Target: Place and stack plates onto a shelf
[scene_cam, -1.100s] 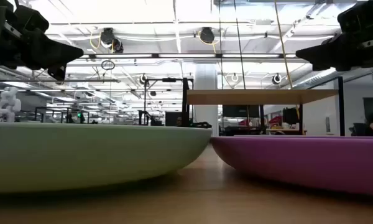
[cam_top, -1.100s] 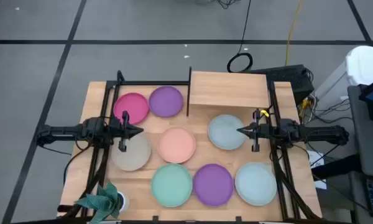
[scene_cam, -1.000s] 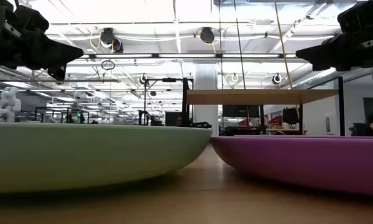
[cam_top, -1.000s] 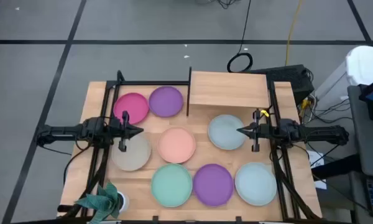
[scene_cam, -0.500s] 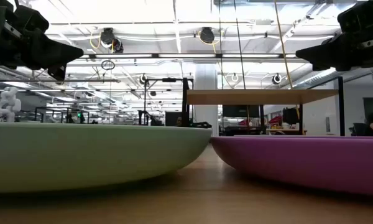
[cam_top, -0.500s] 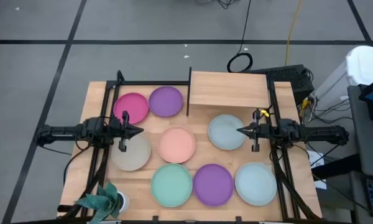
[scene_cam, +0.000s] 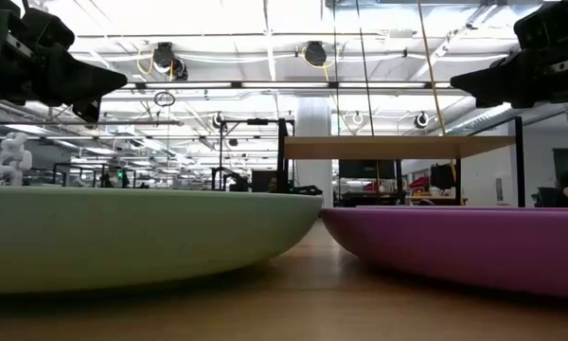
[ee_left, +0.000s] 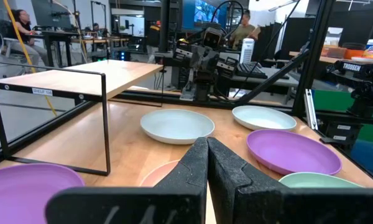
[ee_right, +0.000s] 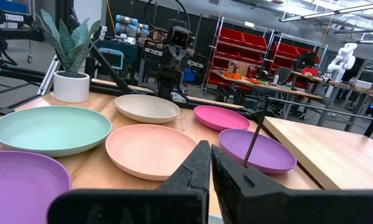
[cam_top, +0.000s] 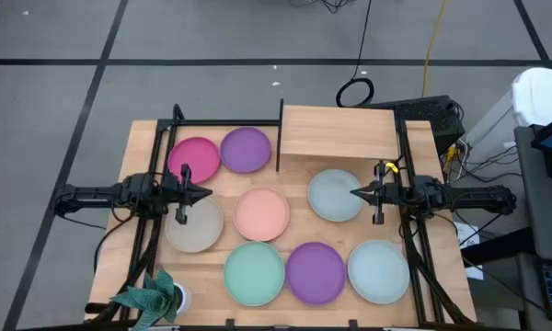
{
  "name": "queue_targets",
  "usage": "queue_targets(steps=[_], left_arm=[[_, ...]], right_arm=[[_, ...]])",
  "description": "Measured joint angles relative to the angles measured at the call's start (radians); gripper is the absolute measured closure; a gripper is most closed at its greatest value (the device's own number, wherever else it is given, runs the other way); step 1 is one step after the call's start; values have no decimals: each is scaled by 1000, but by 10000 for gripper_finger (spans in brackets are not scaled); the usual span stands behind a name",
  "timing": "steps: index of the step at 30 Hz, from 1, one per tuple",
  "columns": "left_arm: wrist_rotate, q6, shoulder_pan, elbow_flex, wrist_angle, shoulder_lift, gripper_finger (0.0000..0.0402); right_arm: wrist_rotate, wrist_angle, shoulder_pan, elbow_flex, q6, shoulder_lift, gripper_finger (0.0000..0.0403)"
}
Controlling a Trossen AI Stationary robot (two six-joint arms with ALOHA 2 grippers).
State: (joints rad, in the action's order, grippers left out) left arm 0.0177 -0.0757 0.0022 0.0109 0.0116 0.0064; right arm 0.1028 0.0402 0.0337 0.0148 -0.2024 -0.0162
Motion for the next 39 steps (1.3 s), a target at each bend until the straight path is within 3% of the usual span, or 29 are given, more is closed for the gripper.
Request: queue_targets(steps=[27, 35, 39], left_arm=[[0, 0, 0, 0, 0, 0, 396], [0, 0, 0, 0, 0, 0, 396], [0, 0, 0, 0, 0, 0, 396]], right_arm=[[0, 0, 0, 0, 0, 0, 403], [-15, 133, 3, 8, -43, -5, 403], [-21, 114, 15, 62, -44, -54, 403]])
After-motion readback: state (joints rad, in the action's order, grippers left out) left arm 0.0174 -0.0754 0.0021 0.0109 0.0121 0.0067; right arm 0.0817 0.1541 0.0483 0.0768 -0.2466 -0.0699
